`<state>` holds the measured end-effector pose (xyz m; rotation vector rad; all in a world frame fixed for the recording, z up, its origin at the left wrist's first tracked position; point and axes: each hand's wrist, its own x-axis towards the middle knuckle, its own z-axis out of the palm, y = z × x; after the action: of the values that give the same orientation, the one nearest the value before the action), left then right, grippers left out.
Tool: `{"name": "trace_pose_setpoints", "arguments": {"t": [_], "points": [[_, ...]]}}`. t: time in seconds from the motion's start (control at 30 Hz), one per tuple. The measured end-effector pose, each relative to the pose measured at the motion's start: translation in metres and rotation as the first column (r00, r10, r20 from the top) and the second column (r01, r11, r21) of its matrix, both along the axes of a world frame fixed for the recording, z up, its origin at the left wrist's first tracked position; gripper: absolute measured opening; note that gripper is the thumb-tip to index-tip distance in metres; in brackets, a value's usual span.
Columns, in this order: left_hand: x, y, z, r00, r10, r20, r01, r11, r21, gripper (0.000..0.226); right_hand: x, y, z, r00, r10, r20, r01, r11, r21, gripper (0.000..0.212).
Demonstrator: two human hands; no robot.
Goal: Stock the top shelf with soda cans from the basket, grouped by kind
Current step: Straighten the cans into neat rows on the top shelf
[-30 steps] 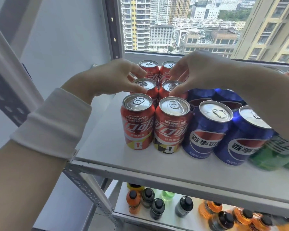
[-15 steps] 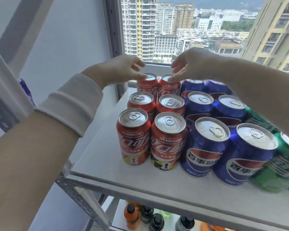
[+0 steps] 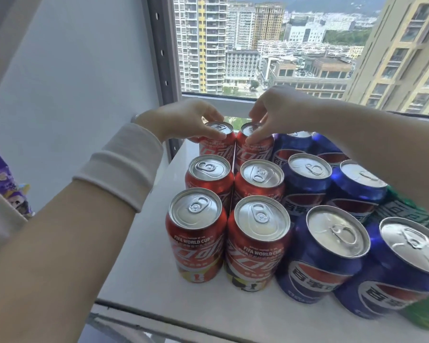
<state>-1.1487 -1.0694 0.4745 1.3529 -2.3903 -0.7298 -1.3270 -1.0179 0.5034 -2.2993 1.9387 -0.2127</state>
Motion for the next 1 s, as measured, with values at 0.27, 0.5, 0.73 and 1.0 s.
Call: {"name": "trace_pose_setpoints", "arguments": {"t": [0.27,0.5,0.73,1.0], "points": [[0.005,0.02,0.004,1.0,-0.018,0.021,0.017,0.999,0.035,0.052,0.0,0.02,-0.001,0.998,0.036,0.043,-0.037,0.999,0.029,0.06],[0.008,0.032,0.012,1.0,-0.026,0.018,0.024,0.993,0.114,0.052,-0.001,0.028,-0.002,0.995,0.033,0.09,-0.036,0.999,0.041,0.059],[0.007,0.032,0.013,0.995,-0.045,0.092,0.032,0.99,0.14,0.05,-0.002,0.026,-0.004,0.993,0.04,0.112,-0.046,0.998,0.053,0.062],[-0.038,0.071,0.039,0.966,-0.164,0.2,0.189,0.975,-0.114,0.056,-0.052,0.067,0.015,0.992,0.006,0.126,-0.015,0.997,0.074,0.076]]}}
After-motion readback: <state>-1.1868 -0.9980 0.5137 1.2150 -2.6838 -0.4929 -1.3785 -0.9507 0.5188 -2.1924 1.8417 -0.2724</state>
